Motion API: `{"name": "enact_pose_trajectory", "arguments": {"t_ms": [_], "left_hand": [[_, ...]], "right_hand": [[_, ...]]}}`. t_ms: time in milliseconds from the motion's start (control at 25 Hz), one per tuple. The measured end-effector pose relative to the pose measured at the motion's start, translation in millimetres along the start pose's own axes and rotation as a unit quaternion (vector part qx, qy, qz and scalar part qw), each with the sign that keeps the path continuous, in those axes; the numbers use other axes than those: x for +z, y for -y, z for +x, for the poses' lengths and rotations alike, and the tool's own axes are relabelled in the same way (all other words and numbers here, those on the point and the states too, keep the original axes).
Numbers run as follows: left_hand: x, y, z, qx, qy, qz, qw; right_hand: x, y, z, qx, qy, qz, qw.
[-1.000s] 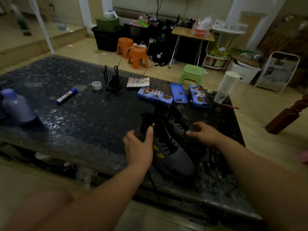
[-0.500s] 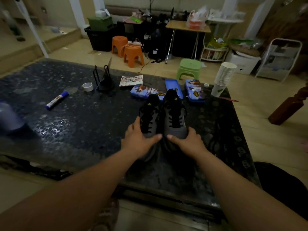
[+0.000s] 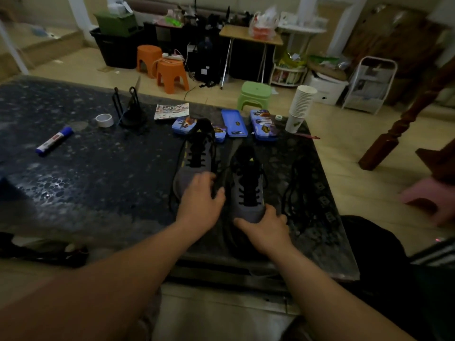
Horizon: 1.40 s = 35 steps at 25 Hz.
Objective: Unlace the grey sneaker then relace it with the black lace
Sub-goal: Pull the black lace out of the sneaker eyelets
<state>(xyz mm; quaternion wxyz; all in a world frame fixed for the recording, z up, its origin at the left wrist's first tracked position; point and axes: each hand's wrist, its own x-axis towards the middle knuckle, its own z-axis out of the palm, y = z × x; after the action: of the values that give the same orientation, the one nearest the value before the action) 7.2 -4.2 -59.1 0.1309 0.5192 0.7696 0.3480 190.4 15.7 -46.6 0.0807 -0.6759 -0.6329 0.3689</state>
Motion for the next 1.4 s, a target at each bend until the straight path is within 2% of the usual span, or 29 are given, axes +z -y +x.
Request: {"name": "enact_pose_trajectory", "arguments": {"t_ms": [80,120,200,360,520,640,800,920,1040,1160,1280,1400], "left_hand": [[12,-12,-41,0.021,0.13,-0.032,0.991],[15,-16,-52,0.014,0.163,-0.031,0.986],[12,-26,-60,-0.02,0.177,-0.04,0.983],[-8,-39,-67,-0.033,0.2,0.017,0.979],[-15,-42,-63,-0.068,0.236,-0.057,0.968],[-14,-37,-54,-0.07,0.229,-0.106,0.965],[-10,-33,-31,-0.09,0.234,-0.181,0.951],[-6,-31,-8,-0.084,0.207,-0.218,0.95],[-6,-36,16,-0.055,0.133,-0.215,0.966],[-3,-43,29,-0.028,0.153,-0.231,0.96],[3,-52,34,-0.023,0.151,-0.21,0.966],[0,-58,38,-0.03,0.075,-0.203,0.976]], "right_hand": [[-2,-14,-18,-0.009,0.005,0.01,1.0],[-2,-17,-23,-0.01,0.007,0.015,1.0],[-6,-22,-33,-0.018,0.017,0.014,1.0],[-15,-37,-47,-0.081,0.032,0.0,0.996],[-32,-38,-46,-0.114,0.034,-0.002,0.993],[-41,-24,-34,-0.111,0.034,0.011,0.993],[-37,-8,3,-0.08,0.066,0.089,0.991],[-46,5,26,-0.08,0.046,0.156,0.984],[-66,10,46,-0.119,0.015,0.136,0.983],[-66,5,58,-0.171,0.021,0.181,0.968],[-57,-5,66,-0.166,0.06,0.281,0.943],[-59,2,62,-0.152,0.053,0.293,0.942]]}}
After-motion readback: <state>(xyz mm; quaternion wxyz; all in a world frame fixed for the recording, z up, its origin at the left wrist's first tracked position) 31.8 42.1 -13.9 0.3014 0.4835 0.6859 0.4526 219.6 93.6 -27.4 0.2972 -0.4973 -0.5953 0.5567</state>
